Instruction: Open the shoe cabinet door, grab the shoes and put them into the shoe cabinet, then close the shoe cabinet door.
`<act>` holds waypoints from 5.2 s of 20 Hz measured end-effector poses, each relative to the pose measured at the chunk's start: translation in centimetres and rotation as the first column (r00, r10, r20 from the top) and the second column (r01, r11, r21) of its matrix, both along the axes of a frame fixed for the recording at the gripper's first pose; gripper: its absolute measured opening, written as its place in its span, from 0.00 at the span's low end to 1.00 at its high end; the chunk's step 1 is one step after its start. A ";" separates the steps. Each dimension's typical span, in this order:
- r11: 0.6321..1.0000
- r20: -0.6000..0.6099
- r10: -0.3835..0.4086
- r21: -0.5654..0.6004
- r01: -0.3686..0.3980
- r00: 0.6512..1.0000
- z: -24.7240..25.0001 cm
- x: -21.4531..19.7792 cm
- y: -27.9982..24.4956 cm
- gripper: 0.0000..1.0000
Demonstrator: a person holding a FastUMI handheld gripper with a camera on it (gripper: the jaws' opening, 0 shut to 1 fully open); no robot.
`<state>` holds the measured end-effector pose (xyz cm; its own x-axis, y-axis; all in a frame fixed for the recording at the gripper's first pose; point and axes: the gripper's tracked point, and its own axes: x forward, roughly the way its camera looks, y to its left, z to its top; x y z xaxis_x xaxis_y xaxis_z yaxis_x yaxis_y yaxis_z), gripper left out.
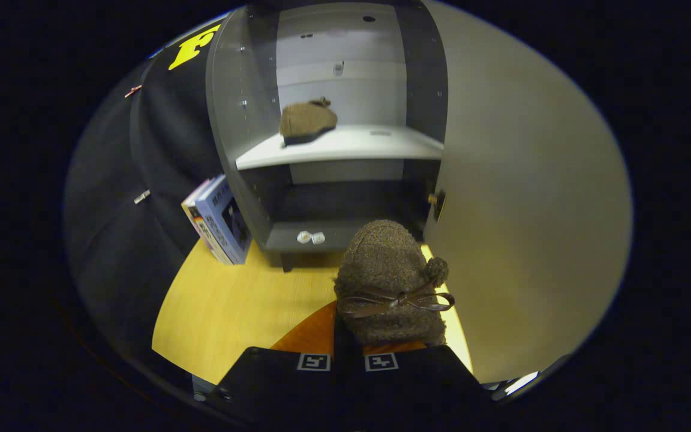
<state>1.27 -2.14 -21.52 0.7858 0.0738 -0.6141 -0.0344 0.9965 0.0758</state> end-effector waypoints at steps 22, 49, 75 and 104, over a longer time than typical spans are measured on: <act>0.997 -0.047 -0.060 -0.047 0.058 0.997 5.9 36.0 -1.4 0.06; 0.998 0.249 -0.045 -0.041 0.057 0.967 15.5 27.8 0.0 0.99; 0.994 0.565 -0.032 0.102 -0.031 0.825 32.3 -14.7 -8.3 0.99; 0.967 0.485 -0.246 0.063 0.247 0.839 26.4 -12.5 -24.2 0.98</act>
